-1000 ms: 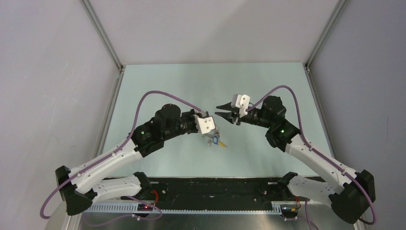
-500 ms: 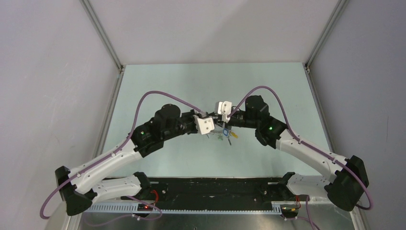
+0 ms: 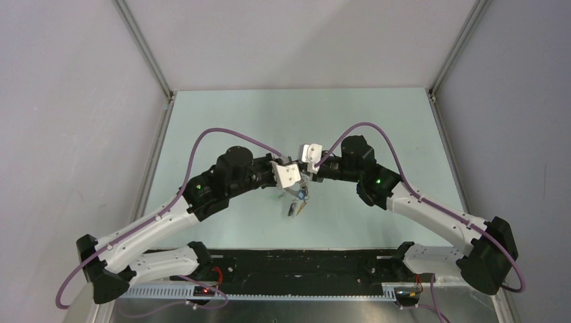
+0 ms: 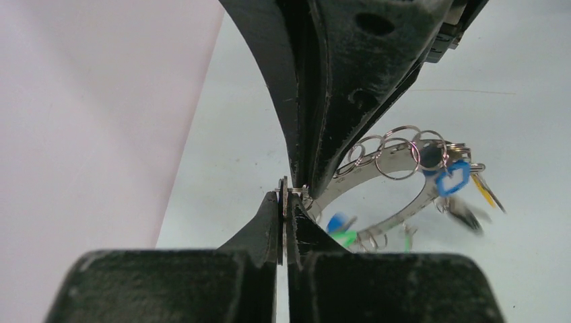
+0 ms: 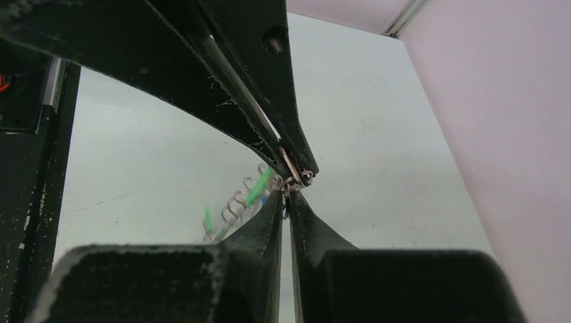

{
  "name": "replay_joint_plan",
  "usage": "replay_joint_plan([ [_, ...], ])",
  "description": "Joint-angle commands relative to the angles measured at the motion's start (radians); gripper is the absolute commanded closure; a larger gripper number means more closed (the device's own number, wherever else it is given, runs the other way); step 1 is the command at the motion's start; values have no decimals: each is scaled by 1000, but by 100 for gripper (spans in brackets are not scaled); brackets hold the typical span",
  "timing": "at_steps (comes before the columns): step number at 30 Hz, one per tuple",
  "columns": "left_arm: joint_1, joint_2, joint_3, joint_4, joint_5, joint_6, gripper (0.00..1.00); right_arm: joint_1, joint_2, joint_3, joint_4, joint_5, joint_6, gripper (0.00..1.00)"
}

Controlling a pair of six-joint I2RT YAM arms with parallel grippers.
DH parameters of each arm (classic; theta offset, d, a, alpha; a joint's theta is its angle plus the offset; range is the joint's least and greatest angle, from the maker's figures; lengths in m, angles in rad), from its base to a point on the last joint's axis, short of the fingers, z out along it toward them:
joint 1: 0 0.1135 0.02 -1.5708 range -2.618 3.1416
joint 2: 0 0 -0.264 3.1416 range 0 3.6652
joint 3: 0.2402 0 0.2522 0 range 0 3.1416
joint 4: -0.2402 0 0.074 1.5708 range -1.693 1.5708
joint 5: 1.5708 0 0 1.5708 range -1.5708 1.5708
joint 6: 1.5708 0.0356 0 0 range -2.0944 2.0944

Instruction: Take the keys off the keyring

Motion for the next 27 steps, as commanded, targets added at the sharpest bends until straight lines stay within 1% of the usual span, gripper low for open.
replay_joint_plan([
  [1,-2,-46,15,93,-22,9,100,1,-9,36,-44,65,-19,100],
  [6,-2,-44,17,93,-46,8,100,-8,-27,35,-64,75,7,100],
  [15,-3,-46,15,93,-45,9,100,-64,-101,-4,12,-33,99,100],
  [21,-2,-50,12,93,-16,15,100,-54,-124,-10,34,-55,124,100],
  [27,-2,-52,8,93,11,17,100,-26,-127,-13,47,-51,114,100],
])
